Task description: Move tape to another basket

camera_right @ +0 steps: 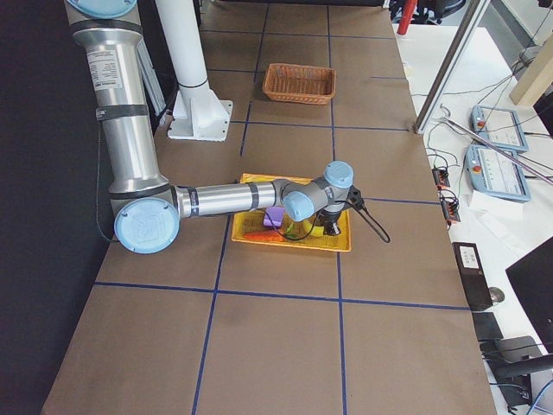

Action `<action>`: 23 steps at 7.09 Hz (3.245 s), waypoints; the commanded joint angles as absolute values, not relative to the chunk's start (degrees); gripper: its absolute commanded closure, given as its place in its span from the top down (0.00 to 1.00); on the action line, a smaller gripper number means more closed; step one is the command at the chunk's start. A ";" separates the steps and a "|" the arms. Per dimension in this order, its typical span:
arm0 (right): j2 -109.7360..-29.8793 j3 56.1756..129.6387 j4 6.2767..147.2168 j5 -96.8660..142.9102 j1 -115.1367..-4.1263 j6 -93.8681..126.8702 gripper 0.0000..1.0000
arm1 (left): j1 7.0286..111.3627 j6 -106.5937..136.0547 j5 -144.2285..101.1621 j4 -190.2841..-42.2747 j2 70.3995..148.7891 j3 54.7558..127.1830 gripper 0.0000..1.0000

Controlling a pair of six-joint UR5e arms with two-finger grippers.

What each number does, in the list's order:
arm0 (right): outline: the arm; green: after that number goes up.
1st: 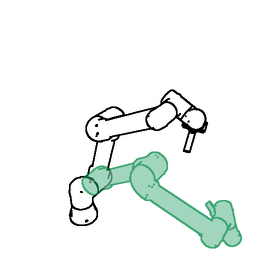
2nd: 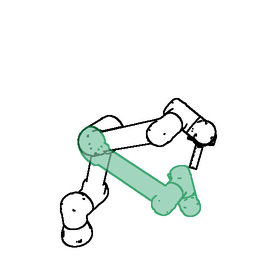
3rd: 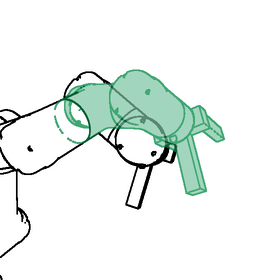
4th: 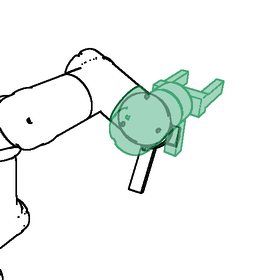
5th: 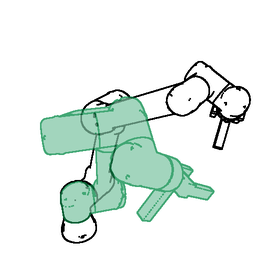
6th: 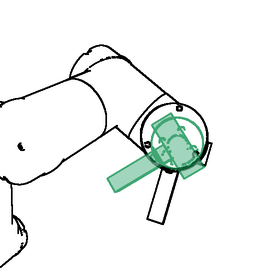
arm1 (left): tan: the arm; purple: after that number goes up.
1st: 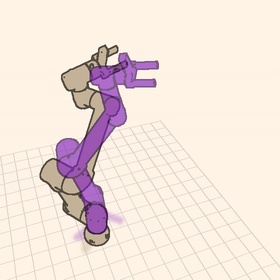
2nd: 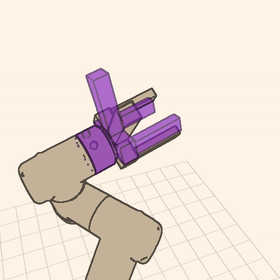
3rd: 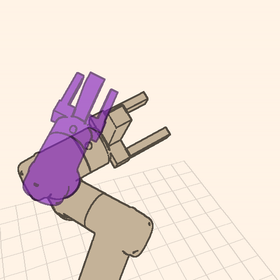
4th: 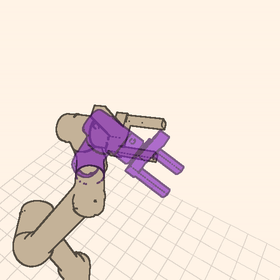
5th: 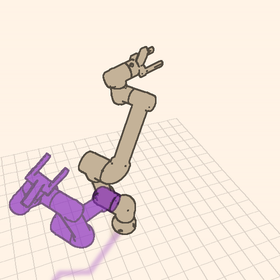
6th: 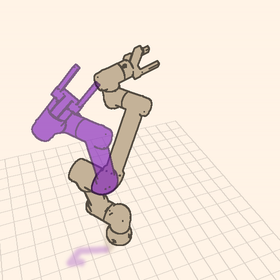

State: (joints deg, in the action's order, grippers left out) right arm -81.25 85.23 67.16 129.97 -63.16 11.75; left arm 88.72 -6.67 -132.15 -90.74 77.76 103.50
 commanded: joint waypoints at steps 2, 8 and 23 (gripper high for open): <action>-81.30 87.98 59.81 131.83 -64.07 31.24 0.00 | 88.59 -6.15 -132.10 -103.47 81.91 102.40 1.00; -81.65 87.45 25.36 131.31 -61.70 72.55 0.00 | 74.65 26.38 -136.06 -127.22 82.79 103.45 1.00; -82.45 94.02 -23.99 119.55 -43.35 105.28 0.00 | 27.54 108.62 -101.10 -169.97 110.29 113.12 1.00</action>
State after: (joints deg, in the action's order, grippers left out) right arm -82.82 91.50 -23.80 121.31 -45.64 103.52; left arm 31.35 106.50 -105.21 -167.99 108.43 113.10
